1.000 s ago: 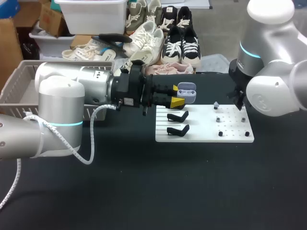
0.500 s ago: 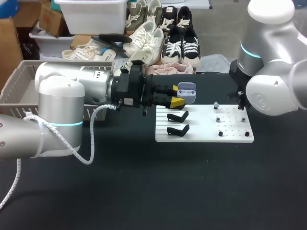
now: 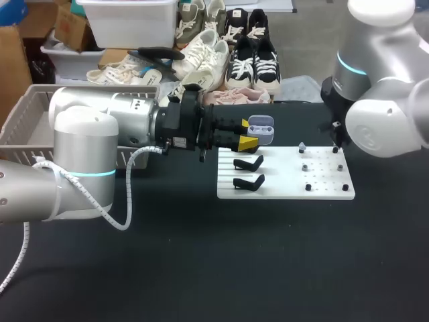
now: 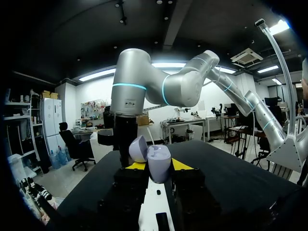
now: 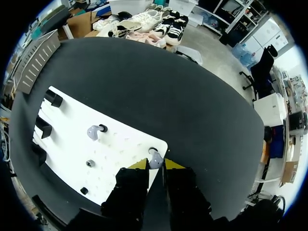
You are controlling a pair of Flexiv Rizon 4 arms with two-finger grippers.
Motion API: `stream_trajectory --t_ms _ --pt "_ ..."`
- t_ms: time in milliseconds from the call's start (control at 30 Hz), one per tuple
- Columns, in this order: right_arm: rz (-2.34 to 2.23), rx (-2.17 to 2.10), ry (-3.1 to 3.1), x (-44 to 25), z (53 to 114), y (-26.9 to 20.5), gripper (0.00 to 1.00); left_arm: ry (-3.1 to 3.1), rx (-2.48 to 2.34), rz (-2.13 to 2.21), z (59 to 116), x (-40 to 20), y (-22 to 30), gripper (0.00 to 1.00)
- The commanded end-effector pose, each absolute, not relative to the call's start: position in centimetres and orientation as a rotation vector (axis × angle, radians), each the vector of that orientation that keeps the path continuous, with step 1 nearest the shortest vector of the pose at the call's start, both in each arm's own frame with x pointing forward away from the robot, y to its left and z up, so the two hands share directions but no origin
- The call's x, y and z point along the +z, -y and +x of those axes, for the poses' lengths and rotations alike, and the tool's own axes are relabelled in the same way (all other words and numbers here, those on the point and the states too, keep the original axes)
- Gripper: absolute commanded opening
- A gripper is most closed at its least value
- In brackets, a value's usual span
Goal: Pick up each earbud case from the left stands, insert the matching earbuds, close the lid, and place the case in the box.
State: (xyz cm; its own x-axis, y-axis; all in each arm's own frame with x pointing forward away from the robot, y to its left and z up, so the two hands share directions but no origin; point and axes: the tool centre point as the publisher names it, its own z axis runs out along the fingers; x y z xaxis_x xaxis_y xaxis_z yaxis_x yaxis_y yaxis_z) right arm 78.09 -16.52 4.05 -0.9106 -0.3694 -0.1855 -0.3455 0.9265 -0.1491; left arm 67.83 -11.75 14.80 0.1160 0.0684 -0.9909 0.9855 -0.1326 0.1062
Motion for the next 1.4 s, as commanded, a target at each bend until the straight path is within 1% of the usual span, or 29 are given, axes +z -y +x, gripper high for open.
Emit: stream_trajectory --t_ms 33,333,800,1033,1400 --pt "-0.531 -0.189 -2.823 6.4 75.2 16.5 0.00 -1.115 -1.180 1.409 67.8 14.7 11.7 0.00" --pt "-0.555 -0.274 -2.802 11.2 71.0 14.5 0.00 -1.115 -1.180 1.409 67.8 14.7 11.7 0.00" --pt "-0.441 -0.250 -2.927 13.1 64.0 11.1 0.00 -1.115 -1.180 1.409 67.8 14.7 11.7 0.00" --pt "-0.356 -0.126 -2.900 14.1 61.4 9.0 0.00 -1.115 -1.180 1.409 67.8 14.7 11.7 0.00" --pt "-0.356 -0.126 -2.900 14.1 61.4 9.0 0.00 -1.115 -1.180 1.409 67.8 14.7 11.7 0.00"
